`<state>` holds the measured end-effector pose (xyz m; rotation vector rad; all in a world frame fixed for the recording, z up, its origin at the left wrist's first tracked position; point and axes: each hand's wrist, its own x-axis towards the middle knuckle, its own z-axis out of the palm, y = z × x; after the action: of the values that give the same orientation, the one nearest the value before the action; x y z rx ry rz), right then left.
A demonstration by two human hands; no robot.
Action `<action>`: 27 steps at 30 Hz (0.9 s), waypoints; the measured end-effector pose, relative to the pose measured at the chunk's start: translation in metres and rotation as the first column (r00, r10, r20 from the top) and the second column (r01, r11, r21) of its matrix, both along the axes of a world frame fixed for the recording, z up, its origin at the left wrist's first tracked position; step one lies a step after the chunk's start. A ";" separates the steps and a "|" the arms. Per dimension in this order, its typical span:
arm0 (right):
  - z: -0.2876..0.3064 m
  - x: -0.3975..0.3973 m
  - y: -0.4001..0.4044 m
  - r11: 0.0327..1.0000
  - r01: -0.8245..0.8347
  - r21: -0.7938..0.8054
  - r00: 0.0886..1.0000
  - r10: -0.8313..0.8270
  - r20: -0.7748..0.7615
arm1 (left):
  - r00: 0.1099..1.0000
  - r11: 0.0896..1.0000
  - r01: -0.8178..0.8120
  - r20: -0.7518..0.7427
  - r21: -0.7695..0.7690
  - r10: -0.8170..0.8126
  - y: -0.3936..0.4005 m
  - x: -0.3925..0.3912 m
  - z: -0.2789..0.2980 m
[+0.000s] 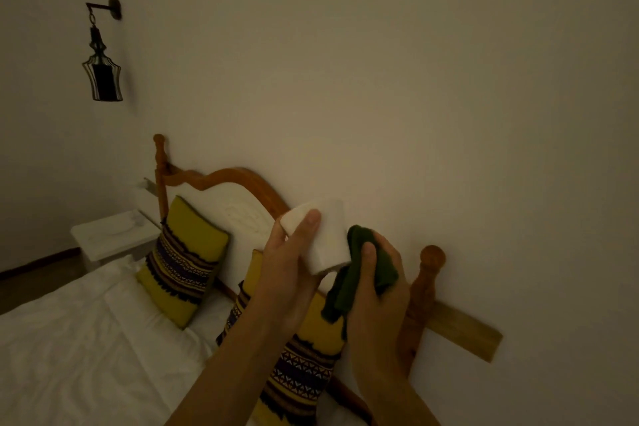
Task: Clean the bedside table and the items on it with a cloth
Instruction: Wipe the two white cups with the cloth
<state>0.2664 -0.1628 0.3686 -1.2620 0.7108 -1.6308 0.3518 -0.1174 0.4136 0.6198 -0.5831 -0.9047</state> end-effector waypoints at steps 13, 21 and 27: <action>-0.004 -0.006 0.000 0.811 0.090 -0.579 0.934 -0.271 -0.233 | 0.943 0.964 0.005 -0.323 0.265 0.084 -0.006 -0.011 -0.002; -0.017 0.000 0.003 0.910 -0.124 -0.396 0.894 -0.071 -0.442 | 0.917 0.905 -0.368 -0.079 0.214 0.391 -0.010 -0.003 -0.012; -0.020 0.004 0.004 0.970 -0.112 -0.216 0.979 0.071 -0.190 | 0.946 0.929 -0.314 -0.017 0.197 0.323 -0.006 -0.004 -0.019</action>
<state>0.2705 -0.1584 0.3487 -1.6001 0.5772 -1.5668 0.3478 -0.1235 0.3943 0.8381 -0.3384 -0.6701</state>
